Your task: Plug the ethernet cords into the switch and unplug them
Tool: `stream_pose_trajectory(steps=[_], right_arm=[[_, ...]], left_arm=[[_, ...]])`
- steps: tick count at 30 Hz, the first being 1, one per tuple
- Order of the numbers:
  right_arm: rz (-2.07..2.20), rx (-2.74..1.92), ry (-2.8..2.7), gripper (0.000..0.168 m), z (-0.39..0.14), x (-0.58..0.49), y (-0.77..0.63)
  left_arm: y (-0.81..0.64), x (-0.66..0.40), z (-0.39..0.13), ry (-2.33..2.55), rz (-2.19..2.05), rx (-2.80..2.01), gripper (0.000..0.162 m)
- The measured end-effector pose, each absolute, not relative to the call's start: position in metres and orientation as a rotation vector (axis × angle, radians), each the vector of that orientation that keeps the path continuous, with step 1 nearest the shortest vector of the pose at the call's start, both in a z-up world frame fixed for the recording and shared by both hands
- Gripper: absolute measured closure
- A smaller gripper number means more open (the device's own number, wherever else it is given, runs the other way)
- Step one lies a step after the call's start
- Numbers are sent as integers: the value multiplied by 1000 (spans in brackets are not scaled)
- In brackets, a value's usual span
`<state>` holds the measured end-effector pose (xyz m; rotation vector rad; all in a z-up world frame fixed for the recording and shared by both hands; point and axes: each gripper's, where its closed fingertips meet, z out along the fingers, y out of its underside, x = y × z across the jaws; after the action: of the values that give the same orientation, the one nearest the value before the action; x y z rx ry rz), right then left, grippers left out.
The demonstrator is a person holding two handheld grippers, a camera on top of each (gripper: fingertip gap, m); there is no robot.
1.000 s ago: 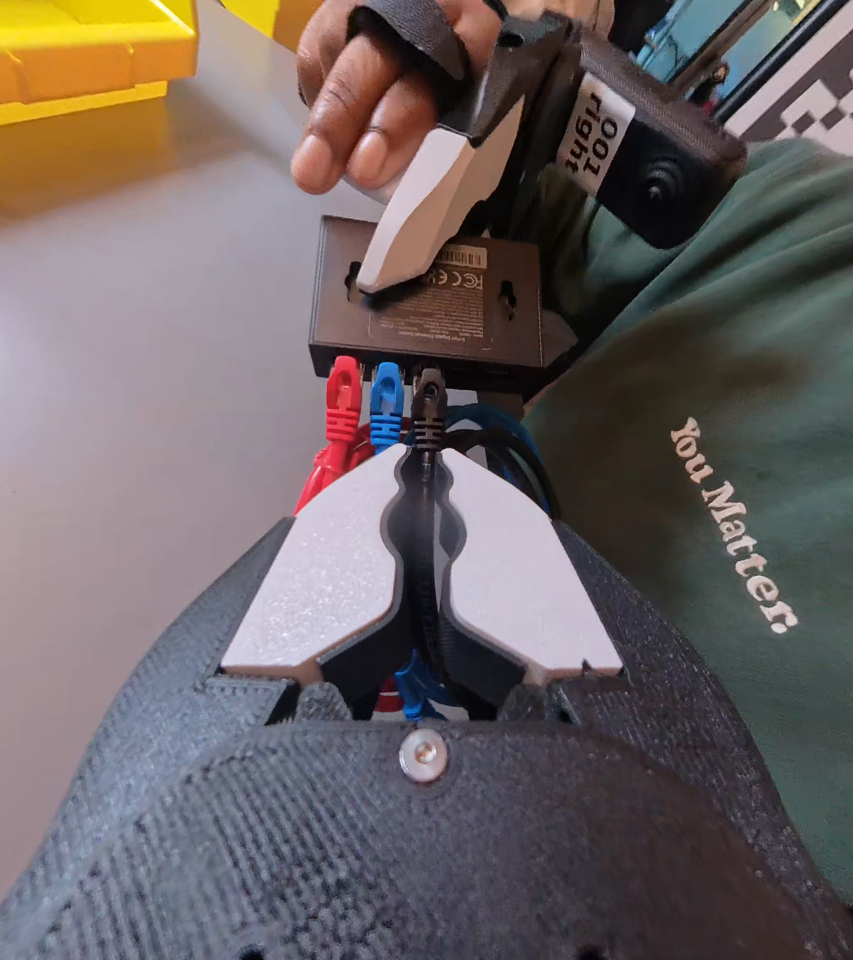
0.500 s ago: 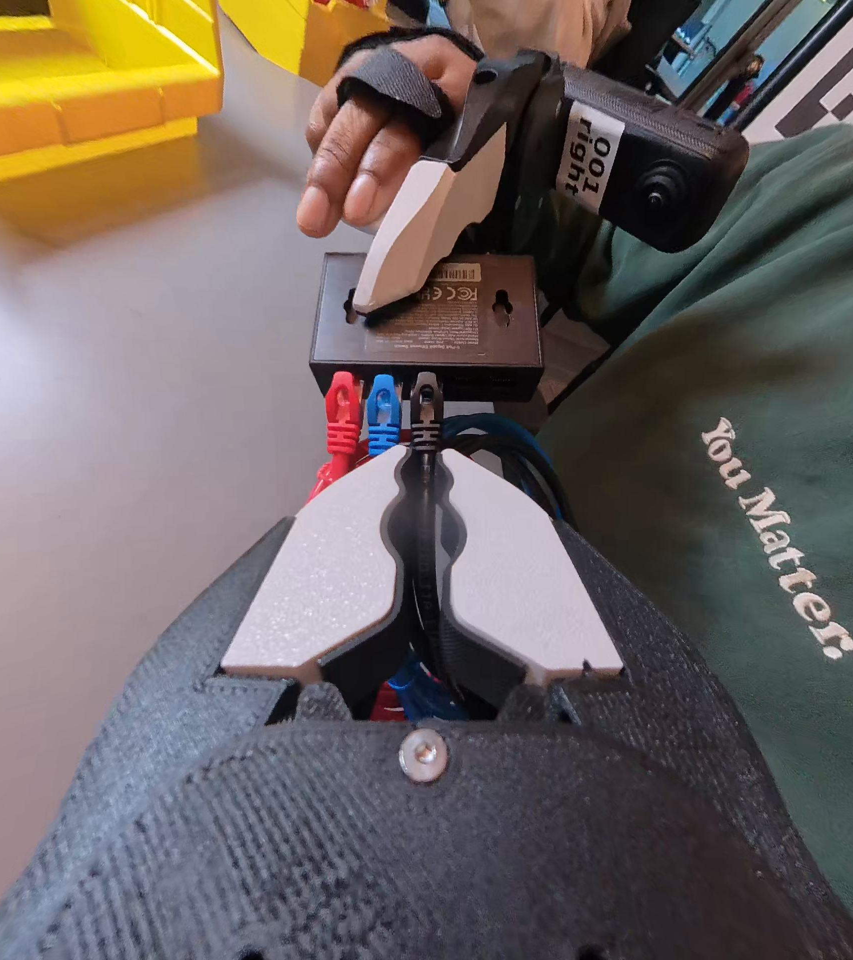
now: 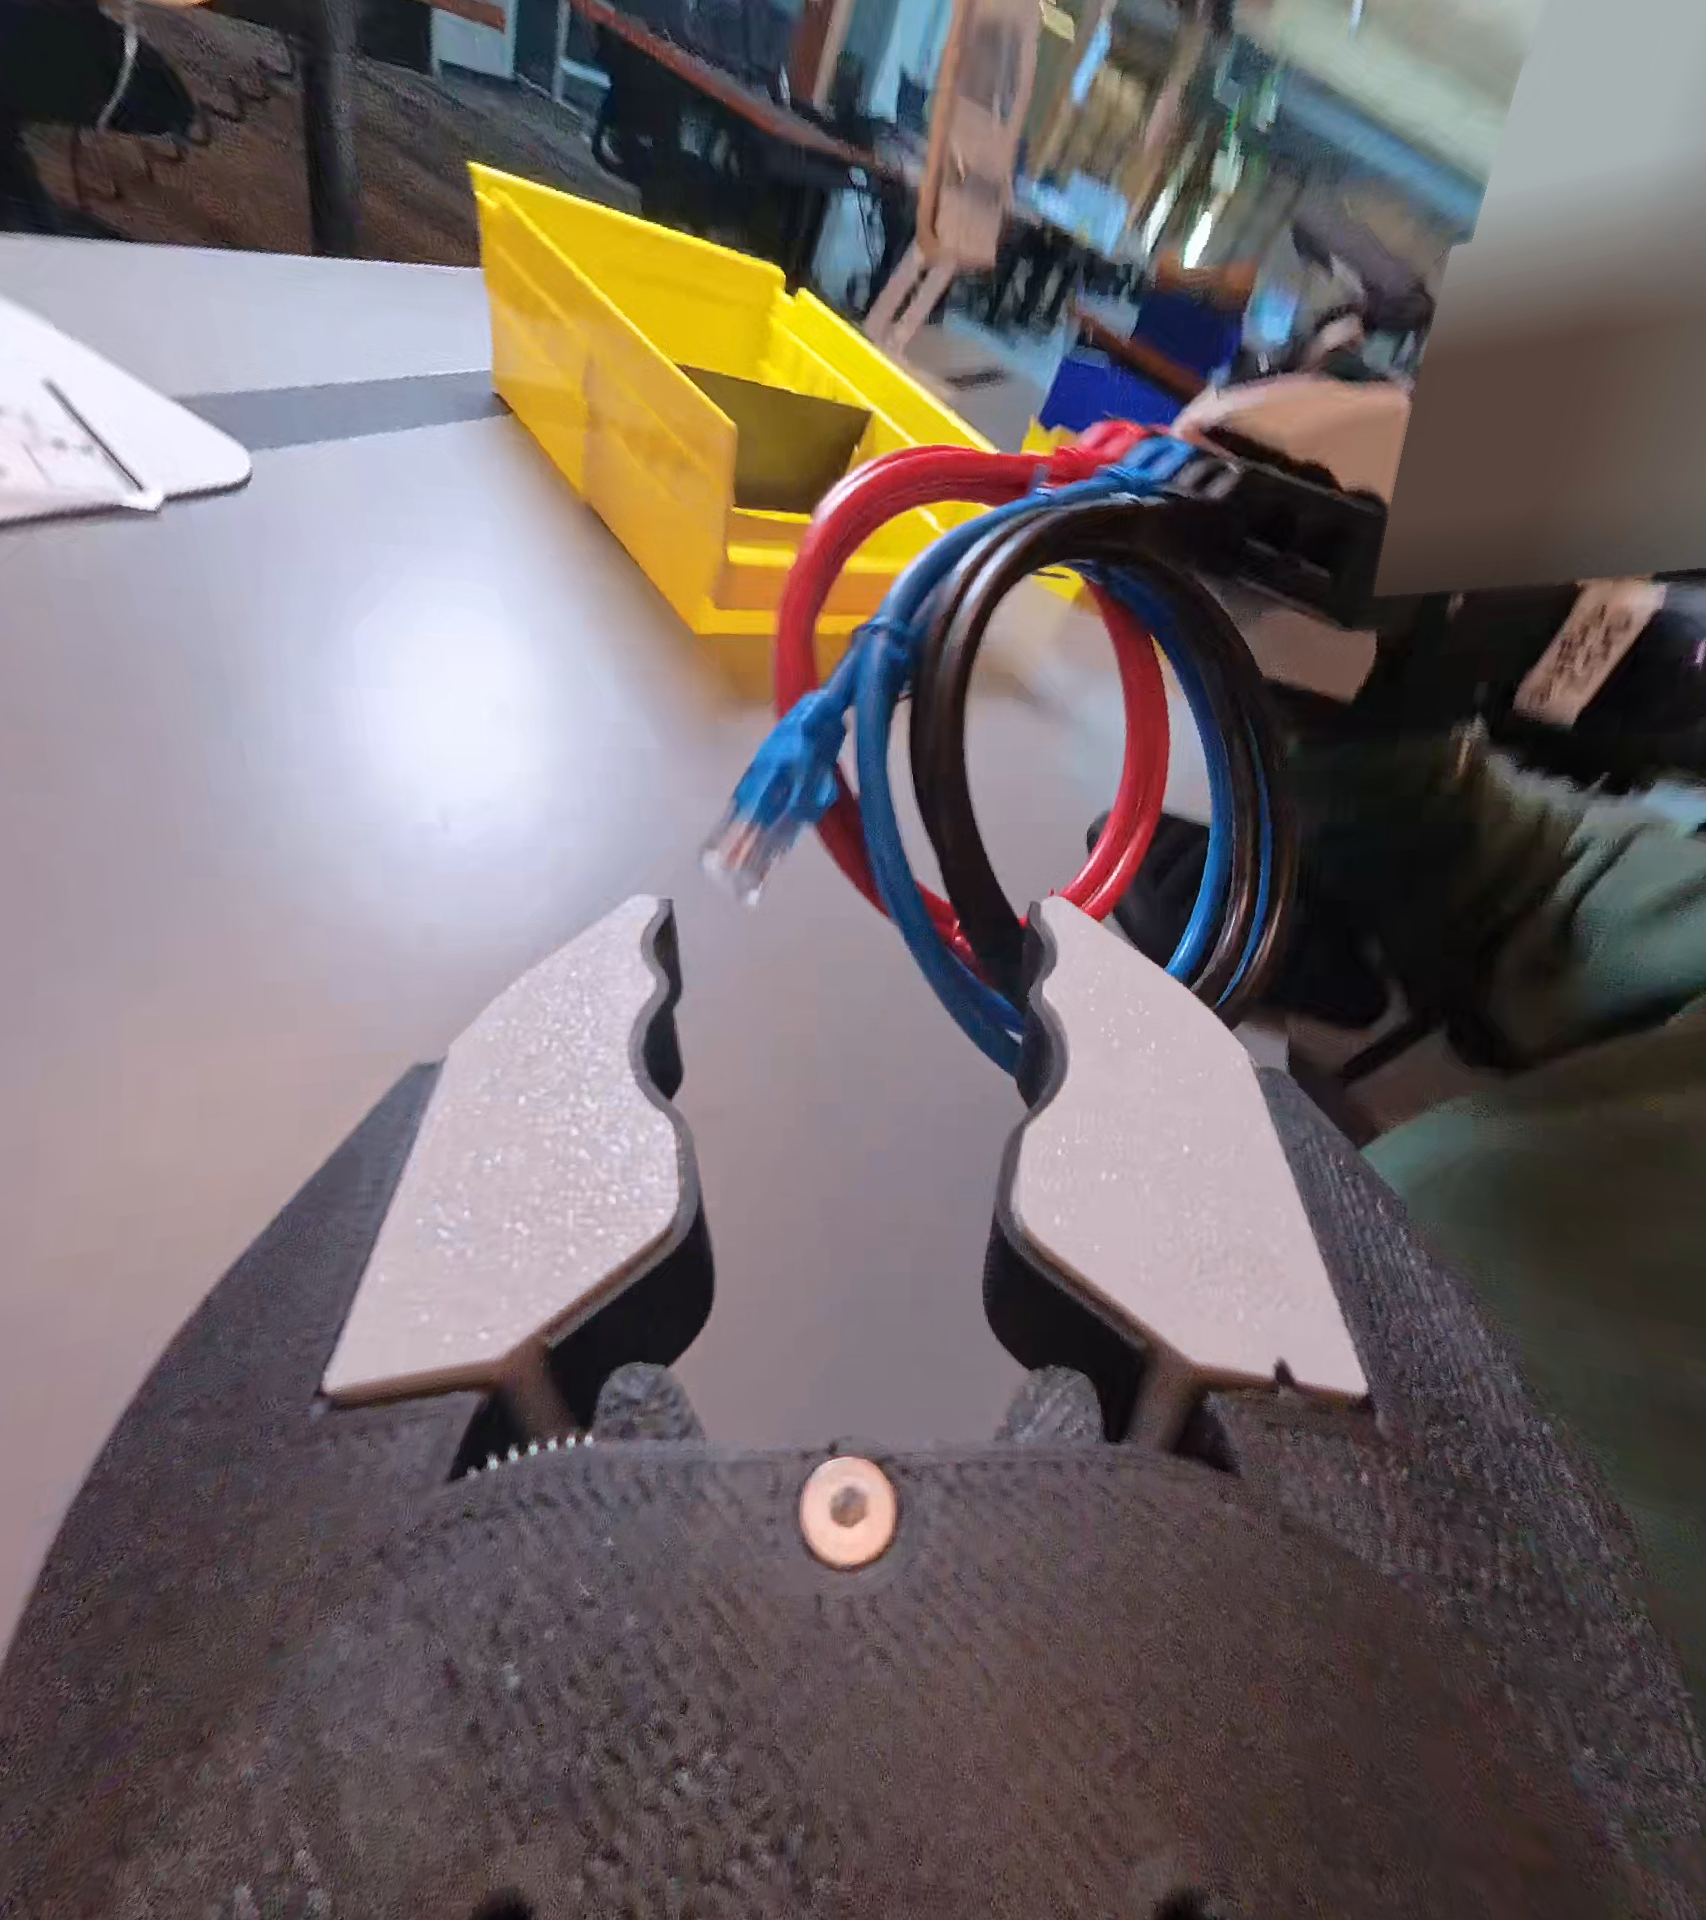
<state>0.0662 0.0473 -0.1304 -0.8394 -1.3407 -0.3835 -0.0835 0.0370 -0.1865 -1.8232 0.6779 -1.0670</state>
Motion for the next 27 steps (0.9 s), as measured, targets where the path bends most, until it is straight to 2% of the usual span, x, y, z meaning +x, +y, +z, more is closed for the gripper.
stream_pose_trajectory(steps=[5,6,7,8,9,12,13,14,16,19,20,23,27], right_arm=[[-514,-750,-1277,139,-125,54,38],[-509,-728,-1276,138,-125,48,34],[-504,-715,-1265,139,-125,44,32],[-494,-714,-1260,138,-123,44,32],[-433,-760,-1292,136,-127,44,34],[-122,-1182,-1509,103,-175,51,47],[67,-1359,-1556,100,-187,52,44],[320,-1473,-1582,98,-186,48,31],[635,-1499,-1489,92,-152,40,25],[592,-1559,-1439,89,-134,28,52],[551,-1584,-1456,90,-138,21,60],[456,-1607,-1536,112,-146,10,70],[715,-1626,-1485,136,-121,11,71]], left_arm=[[24,-50,-187,475,-1645,-1763,87],[24,-42,-190,509,-1658,-1765,108],[26,-40,-190,527,-1648,-1770,139],[31,-43,-184,539,-1644,-1733,150],[38,-49,-180,564,-1607,-1735,152],[60,-66,-181,712,-1293,-1836,153],[63,-68,-176,766,-1234,-1835,153],[67,-70,-174,827,-1147,-1842,154],[70,-66,-170,945,-1005,-1847,154],[66,-41,-163,1076,-936,-1818,154],[65,-30,-161,1124,-898,-1796,154],[77,-19,-156,1183,-642,-1741,153],[73,-20,-128,1105,-772,-1613,136]])
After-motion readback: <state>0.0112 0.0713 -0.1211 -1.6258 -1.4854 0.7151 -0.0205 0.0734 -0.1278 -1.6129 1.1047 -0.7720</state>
